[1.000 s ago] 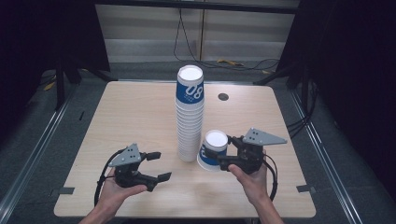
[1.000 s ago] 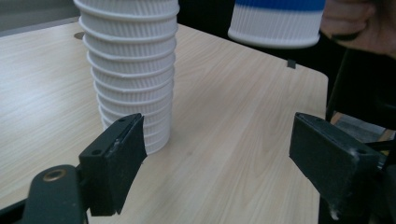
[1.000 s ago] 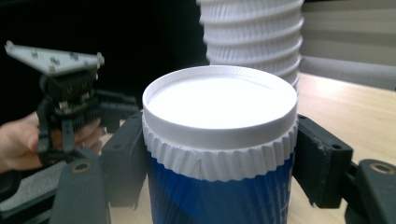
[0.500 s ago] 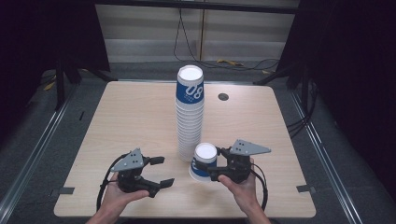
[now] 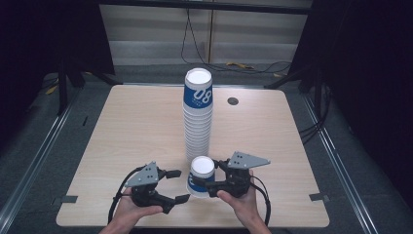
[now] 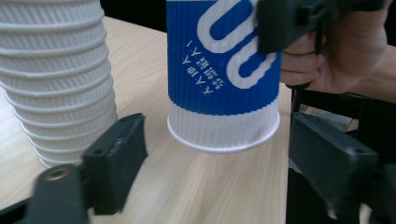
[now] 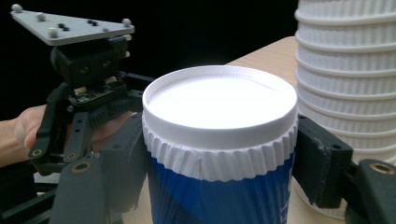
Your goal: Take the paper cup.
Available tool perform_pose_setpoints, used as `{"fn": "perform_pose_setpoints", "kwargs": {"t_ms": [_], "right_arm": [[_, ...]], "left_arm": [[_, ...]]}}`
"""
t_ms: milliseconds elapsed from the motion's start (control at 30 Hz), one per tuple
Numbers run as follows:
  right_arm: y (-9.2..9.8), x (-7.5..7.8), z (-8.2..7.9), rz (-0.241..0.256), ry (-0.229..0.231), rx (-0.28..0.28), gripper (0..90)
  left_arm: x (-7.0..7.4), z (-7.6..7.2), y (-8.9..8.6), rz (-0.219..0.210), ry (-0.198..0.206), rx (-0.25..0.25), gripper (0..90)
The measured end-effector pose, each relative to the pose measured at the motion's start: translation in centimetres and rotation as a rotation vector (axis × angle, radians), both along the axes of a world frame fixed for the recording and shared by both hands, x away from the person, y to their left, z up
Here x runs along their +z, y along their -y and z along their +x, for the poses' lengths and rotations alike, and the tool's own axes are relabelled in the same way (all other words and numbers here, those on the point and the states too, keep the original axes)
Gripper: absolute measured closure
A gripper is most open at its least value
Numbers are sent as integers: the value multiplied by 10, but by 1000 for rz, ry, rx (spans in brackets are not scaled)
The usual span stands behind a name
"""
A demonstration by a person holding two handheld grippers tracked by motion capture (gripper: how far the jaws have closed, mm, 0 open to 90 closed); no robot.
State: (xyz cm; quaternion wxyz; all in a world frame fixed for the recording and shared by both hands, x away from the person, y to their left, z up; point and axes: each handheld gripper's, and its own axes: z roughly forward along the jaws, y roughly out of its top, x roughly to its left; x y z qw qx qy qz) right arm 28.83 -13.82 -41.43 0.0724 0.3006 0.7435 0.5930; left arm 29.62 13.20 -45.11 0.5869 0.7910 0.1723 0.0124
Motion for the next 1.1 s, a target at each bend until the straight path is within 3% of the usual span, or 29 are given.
{"fn": "perform_pose_setpoints", "kwargs": {"t_ms": [133, 533, 1100], "right_arm": [[-4, 1, 0, 11, 5, 16, 284], [-15, 1, -3, 30, 5, 61, 285], [-23, -1, -6, 33, 6, 73, 284]], "left_arm": [[-6, 1, 2, 10, -30, -19, 156], [-13, -3, 15, 20, -55, -44, 149], [-18, -3, 23, 10, -59, -37, 130]]}}
